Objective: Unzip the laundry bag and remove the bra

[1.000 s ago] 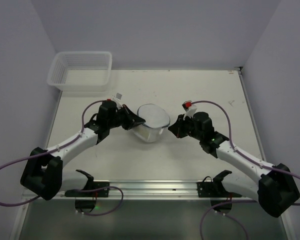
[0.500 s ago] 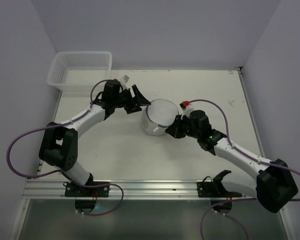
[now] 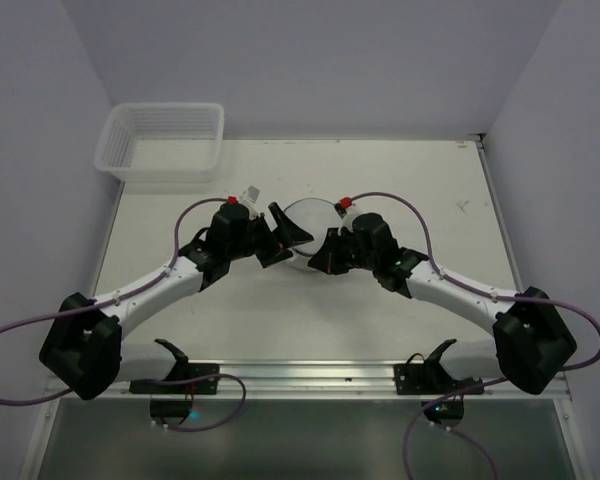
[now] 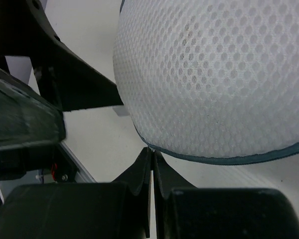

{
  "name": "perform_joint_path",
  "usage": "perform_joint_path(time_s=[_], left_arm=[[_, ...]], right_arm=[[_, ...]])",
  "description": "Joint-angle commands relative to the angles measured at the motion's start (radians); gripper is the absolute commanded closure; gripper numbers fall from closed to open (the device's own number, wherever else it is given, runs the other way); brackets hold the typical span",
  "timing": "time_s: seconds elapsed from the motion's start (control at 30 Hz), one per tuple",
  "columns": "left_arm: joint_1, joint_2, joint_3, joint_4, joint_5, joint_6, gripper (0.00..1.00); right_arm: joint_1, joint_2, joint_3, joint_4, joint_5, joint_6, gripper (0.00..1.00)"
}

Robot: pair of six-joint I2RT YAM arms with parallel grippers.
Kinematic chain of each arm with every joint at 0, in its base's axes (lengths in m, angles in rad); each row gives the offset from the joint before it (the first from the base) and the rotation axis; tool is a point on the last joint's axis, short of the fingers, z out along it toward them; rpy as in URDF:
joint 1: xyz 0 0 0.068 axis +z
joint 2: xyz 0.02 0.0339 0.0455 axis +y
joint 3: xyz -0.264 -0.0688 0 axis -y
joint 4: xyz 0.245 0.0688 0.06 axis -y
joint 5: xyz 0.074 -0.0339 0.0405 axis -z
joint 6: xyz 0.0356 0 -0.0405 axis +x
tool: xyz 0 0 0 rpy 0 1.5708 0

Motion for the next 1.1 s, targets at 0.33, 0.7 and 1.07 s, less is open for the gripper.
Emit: perform_joint_path(time_s=[0.33,0.7,1.07], left_arm=[[-0.044,0.121,-0.017,0.097,-0.127,-0.066,0.66],[0.086,0.092,0.021,-0.01,-0.011,0.127,1.0],[0.183,0.239,0.239,-0.258,0.158,0.579,1.0]], right_arm=[[0.012,-0.041,0.028,-0.01,0.052,-0.012,1.0],[-0.198,-0.163,-0.032,-0.183,0.169,-0.092,1.0],[-0.269,-0.142,0.021,-0.245,0.025,-0.116,1.0]])
